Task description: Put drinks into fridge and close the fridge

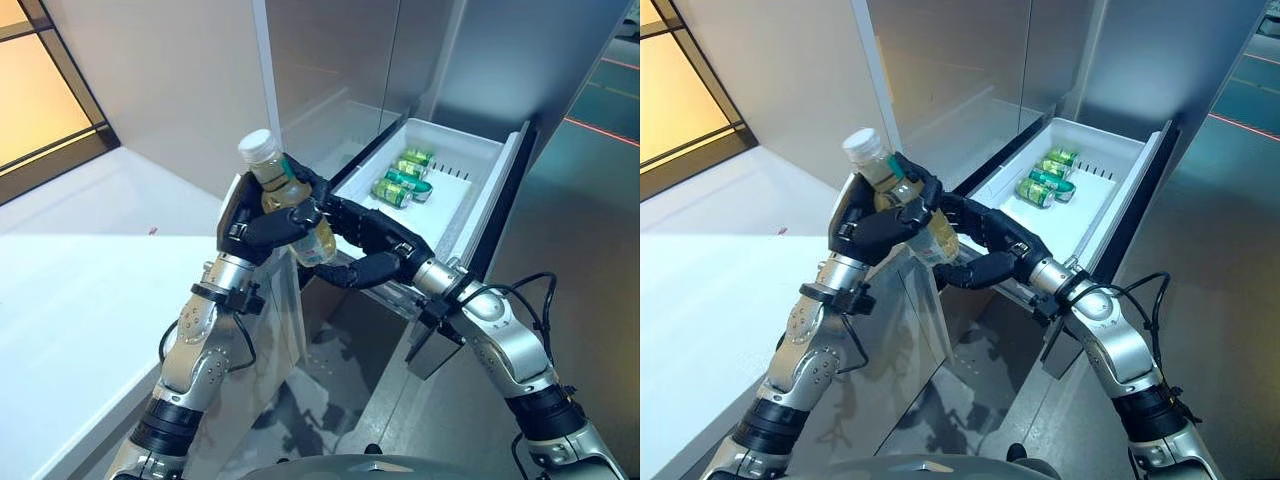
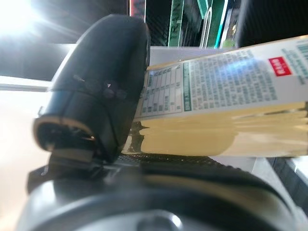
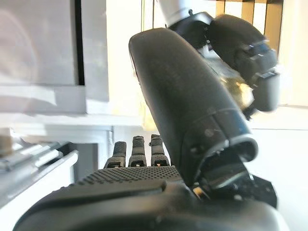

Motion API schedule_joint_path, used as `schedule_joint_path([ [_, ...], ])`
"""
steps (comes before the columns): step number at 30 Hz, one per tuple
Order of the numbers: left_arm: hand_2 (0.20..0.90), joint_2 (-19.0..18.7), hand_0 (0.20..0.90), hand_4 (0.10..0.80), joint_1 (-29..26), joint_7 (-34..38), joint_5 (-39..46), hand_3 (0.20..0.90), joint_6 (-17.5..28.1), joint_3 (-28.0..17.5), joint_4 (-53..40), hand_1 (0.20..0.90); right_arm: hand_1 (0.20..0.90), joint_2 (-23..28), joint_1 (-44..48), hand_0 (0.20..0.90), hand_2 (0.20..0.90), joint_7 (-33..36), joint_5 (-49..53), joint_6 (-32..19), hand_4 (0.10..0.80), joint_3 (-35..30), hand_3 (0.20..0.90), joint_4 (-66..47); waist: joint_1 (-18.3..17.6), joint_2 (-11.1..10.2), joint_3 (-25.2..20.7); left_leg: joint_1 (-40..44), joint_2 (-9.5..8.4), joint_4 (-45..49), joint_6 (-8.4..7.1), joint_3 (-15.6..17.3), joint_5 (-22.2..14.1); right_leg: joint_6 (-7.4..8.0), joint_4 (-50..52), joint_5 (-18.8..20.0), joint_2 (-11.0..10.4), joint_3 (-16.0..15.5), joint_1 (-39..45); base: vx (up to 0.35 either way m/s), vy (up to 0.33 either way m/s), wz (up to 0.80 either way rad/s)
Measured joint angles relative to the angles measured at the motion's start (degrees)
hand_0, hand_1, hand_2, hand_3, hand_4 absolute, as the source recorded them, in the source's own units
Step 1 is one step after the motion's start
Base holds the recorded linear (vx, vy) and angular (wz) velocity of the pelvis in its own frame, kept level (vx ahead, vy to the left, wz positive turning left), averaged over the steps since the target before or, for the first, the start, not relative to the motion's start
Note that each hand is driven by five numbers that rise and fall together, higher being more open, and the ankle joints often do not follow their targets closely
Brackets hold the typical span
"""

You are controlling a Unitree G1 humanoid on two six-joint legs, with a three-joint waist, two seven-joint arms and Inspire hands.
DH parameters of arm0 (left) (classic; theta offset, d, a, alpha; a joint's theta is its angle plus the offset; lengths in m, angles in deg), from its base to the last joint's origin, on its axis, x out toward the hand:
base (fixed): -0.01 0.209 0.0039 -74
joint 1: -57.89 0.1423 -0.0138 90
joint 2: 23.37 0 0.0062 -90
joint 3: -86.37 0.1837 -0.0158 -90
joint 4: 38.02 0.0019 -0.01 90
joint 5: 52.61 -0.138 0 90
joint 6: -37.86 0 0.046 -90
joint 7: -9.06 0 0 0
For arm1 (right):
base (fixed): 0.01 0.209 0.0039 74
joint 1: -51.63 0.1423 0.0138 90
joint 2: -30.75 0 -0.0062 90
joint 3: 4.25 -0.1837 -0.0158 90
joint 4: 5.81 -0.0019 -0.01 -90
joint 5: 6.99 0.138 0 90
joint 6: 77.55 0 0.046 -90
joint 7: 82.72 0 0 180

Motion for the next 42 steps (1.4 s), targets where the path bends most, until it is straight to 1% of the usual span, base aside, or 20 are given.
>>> schedule_joint_path([
  [2,0.3,-0.5,0.3,0.1,-1.4,0.1,-0.1,0.2,0.0,1.0,0.0,0.3,0.9,0.0,0.0,0.9,0.9,0.0,0.6,0.9,0.8,0.6,0.9,0.0,0.0,0.0,0.2,0.0,-0.01,0.0,0.01,0.0,0.0,0.04,0.0,0.0,0.0,0.0,0.0,-0.003,-0.002,-0.03],
  [4,0.3,-0.6,0.3,0.1,-2.6,1.0,-2.2,0.2,0.0,1.2,0.0,0.3,0.9,0.0,0.6,0.9,0.9,0.3,1.8,2.4,0.8,1.4,0.9,0.0,-0.2,0.0,0.2,0.0,-0.01,0.0,0.04,0.2,0.0,0.04,0.0,0.0,0.0,0.1,0.0,0.0,0.0,0.0],
  [8,0.3,-1.7,0.3,0.1,-3.5,3.1,-6.0,0.2,0.2,2.3,0.0,0.3,0.9,0.9,1.8,0.9,0.9,0.6,2.2,4.4,0.8,1.6,0.9,0.0,-0.1,0.0,0.2,0.0,-0.02,0.0,0.03,0.2,0.0,0.03,0.0,0.1,0.0,0.1,0.0,0.0,0.0,0.0],
  [13,0.3,-2.5,0.3,0.1,-4.1,3.8,-11.2,0.2,0.5,3.5,0.0,0.3,0.9,2.2,2.4,0.9,0.9,1.3,2.3,5.5,0.8,2.5,0.9,0.0,0.2,0.0,0.2,0.0,-0.02,0.0,0.03,0.2,0.0,0.03,0.0,0.1,0.0,0.1,-0.1,0.0,0.0,0.0],
  [16,0.3,-3.6,0.3,0.1,-4.4,3.9,-11.7,0.2,0.5,4.0,-0.1,0.3,0.9,2.4,2.5,0.9,0.9,1.3,2.3,5.5,0.8,2.7,0.9,0.0,0.1,0.0,0.2,0.0,-0.04,0.0,0.03,0.2,0.0,0.03,0.0,0.1,0.0,0.1,-0.1,0.0,0.0,0.0],
  [23,0.3,-3.7,0.3,0.1,-4.6,4.6,-12.3,0.2,0.3,4.5,0.0,0.3,0.9,2.5,2.7,0.9,0.9,2.5,3.4,5.4,0.8,2.7,0.9,0.0,0.1,0.0,0.2,0.1,-0.04,0.0,0.02,0.3,0.0,0.02,0.0,0.1,0.0,0.2,-0.1,0.0,0.0,0.0],
  [27,0.3,-4.3,0.3,0.1,-4.6,4.7,-12.3,0.2,-0.5,4.8,0.1,0.3,0.9,2.5,4.6,0.9,0.9,3.2,4.5,4.8,0.8,2.7,0.9,-0.2,0.1,0.0,0.2,0.3,-0.03,0.0,-0.01,0.7,-0.1,0.0,0.0,0.1,0.3,0.6,-0.1,0.005,-0.003,-0.04],
  [30,0.3,-4.0,0.3,0.1,-4.8,4.6,-12.3,0.2,-0.9,5.1,0.3,0.3,0.9,2.5,6.6,0.9,0.9,5.4,7.1,4.3,0.8,2.6,0.9,-0.9,-0.1,-0.1,0.2,0.3,-0.02,0.0,-0.03,0.7,-0.1,0.0,0.0,0.2,0.4,0.6,-0.2,0.0,0.0,0.0],
  [37,0.3,-4.0,0.3,0.1,-5.4,4.8,-12.3,0.2,-1.0,5.3,0.5,0.3,0.9,1.9,6.6,0.9,0.9,9.1,12.0,4.3,0.8,2.6,0.9,-1.0,-0.1,-0.1,0.2,0.4,0.0,0.0,-0.04,0.7,-0.1,-0.08,0.0,0.2,0.4,0.6,-0.2,0.0,0.0,0.0],
  [41,0.3,-4.0,0.3,0.1,-5.4,4.9,-12.3,0.2,-1.0,5.4,0.8,0.3,0.9,0.9,6.6,0.9,0.9,10.6,12.9,4.9,0.8,2.6,0.9,-1.0,-0.2,-0.1,0.2,0.4,0.0,0.0,-0.06,0.8,-0.1,-0.12,0.0,0.2,0.5,0.7,-0.1,0.0,0.0,0.0],
  [42,0.3,-4.0,0.3,0.1,-5.4,4.9,-12.3,0.2,-1.0,5.5,0.8,0.3,0.848,0.8,6.6,0.848,0.848,10.7,12.9,5.3,0.74,2.6,0.84,-1.0,-0.2,-0.1,0.2,0.4,0.0,0.0,-0.06,0.8,-0.1,-0.13,0.0,0.3,0.5,0.7,-0.1,0.03,-0.004,0.0],
])
